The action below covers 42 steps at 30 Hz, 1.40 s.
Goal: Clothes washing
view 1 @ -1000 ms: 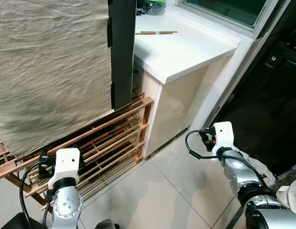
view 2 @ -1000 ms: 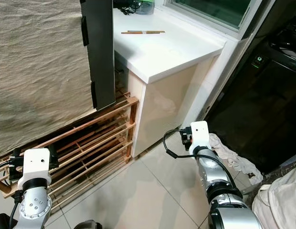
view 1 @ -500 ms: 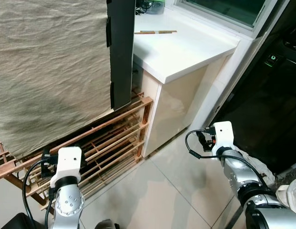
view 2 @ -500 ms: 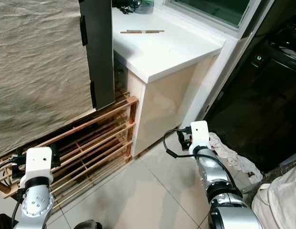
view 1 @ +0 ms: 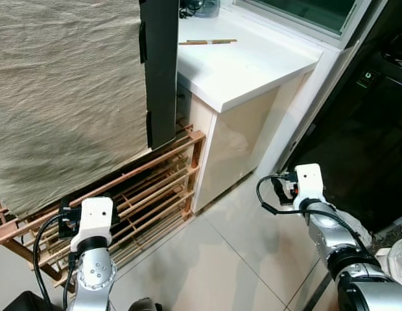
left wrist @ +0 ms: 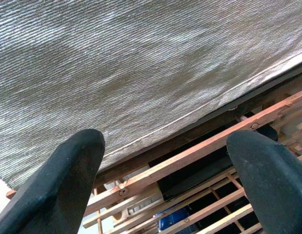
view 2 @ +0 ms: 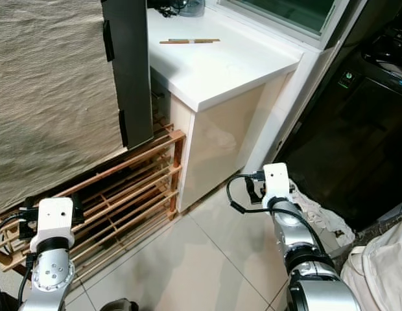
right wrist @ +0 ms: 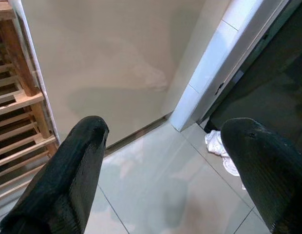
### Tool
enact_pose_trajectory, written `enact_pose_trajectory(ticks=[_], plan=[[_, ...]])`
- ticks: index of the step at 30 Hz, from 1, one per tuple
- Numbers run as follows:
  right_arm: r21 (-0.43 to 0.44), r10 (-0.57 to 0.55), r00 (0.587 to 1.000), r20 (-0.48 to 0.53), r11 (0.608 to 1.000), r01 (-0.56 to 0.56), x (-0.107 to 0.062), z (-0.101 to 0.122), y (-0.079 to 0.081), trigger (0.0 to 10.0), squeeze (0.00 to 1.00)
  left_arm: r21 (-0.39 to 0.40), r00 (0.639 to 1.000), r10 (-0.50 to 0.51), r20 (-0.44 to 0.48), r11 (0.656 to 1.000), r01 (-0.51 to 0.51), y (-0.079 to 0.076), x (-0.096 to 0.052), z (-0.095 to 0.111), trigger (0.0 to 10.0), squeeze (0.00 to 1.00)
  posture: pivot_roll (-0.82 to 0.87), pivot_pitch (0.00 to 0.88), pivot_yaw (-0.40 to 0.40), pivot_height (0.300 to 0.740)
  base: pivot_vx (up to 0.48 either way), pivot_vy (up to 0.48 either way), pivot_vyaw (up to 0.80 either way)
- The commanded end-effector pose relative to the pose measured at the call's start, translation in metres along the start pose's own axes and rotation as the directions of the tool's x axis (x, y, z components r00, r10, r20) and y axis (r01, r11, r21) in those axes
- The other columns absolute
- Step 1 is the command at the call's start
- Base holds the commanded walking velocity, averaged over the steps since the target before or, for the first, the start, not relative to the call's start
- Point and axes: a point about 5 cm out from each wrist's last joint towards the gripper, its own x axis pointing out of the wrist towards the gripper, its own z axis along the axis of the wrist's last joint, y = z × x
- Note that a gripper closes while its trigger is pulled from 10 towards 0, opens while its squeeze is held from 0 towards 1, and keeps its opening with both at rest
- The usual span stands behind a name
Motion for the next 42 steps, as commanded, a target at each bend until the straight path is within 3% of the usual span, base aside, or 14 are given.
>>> enact_pose_trajectory(ticks=[1, 42], plan=[[0.003, -0.021, 1.000, 0.004, 1.000, 0.021, 0.0017, 0.0054, -0.0053, 10.0, 0.00, -0.001, 1.000, -0.009, 0.010, 1.000, 0.009, -0.0045, 0.0004, 0.0020, 10.0, 0.00, -0.03, 0.043, -0.096, 0.740, 0.000, 0.000, 0.00], [0.020, -0.028, 1.000, 0.014, 0.999, 0.028, 0.0020, 0.0074, -0.0064, 10.0, 0.00, 0.000, 1.000, -0.024, 0.018, 1.000, 0.024, -0.0067, 0.0027, 0.0028, 10.0, 0.00, -0.04, 0.053, -0.089, 0.740, 0.000, 0.000, 0.00]])
